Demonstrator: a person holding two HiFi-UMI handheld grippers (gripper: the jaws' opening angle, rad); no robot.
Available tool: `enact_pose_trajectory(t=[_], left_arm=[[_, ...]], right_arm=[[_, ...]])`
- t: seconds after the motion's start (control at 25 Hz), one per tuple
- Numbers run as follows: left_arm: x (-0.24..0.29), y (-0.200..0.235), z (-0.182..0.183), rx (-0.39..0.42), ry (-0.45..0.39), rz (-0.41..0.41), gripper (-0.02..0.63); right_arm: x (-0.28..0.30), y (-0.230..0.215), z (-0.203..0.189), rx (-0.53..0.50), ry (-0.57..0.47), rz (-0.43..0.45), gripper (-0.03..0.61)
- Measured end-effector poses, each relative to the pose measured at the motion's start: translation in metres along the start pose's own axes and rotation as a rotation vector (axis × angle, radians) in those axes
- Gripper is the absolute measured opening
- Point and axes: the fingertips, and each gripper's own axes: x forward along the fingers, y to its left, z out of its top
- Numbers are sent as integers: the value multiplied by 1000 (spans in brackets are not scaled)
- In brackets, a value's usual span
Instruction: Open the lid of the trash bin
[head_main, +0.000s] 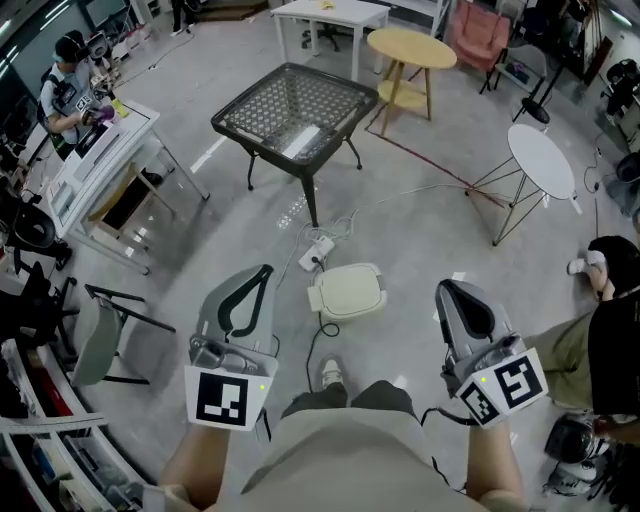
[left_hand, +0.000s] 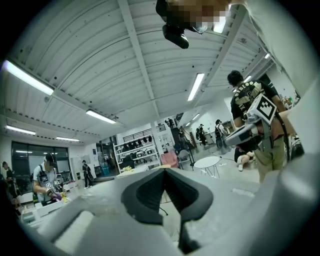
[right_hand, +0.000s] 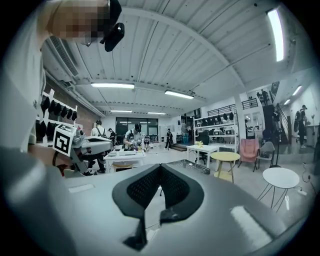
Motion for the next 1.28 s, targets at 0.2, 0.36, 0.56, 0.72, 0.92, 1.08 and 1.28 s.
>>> enact_pose_trajectory(t=[0.2, 0.36, 0.56, 0.72, 0.92, 1.08, 1.28], left_arm=[[10, 4, -18, -53, 59, 9, 2], [18, 4, -30, -70, 95, 33, 3], [34, -1, -45, -139, 120, 41, 3], [57, -8, -72, -133, 171, 39, 2], [91, -12, -118, -168, 230, 44, 2], [121, -14, -161, -181, 264, 36, 2], [153, -24, -232, -180, 337, -25, 2]], right_arm=[[14, -19, -8, 15, 22, -6, 3], [26, -36, -23, 31, 42, 9, 3], [50, -66, -51, 34, 86, 24, 3], [78, -90, -91, 76, 171, 51, 3], [116, -115, -151, 127, 265, 55, 3], [150, -135, -208, 140, 357, 57, 3], [182, -153, -284, 170, 477, 68, 3]])
